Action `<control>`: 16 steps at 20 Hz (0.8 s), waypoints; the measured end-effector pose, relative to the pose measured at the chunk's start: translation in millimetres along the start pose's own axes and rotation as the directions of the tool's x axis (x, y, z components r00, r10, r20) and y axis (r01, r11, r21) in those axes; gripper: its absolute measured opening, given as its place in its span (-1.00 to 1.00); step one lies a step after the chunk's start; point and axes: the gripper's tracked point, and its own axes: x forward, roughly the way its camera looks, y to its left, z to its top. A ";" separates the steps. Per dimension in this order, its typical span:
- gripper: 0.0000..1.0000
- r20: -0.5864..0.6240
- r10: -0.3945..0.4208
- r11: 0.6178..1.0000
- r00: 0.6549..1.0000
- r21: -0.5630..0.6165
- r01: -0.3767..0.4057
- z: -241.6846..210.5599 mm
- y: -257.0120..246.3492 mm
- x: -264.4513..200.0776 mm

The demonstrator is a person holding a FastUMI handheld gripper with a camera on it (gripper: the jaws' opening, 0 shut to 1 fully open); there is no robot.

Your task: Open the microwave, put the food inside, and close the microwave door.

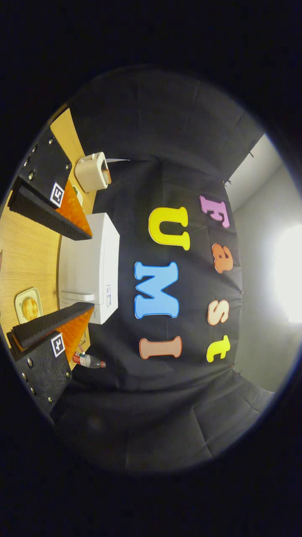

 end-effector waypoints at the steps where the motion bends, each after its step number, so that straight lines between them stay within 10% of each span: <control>1: 0.87 -0.001 -0.002 1.000 1.000 0.000 0.002 0.2 -0.5 0.3; 16: 0.87 -0.025 -0.110 0.994 0.994 -0.008 0.109 -26.5 -31.5 57.2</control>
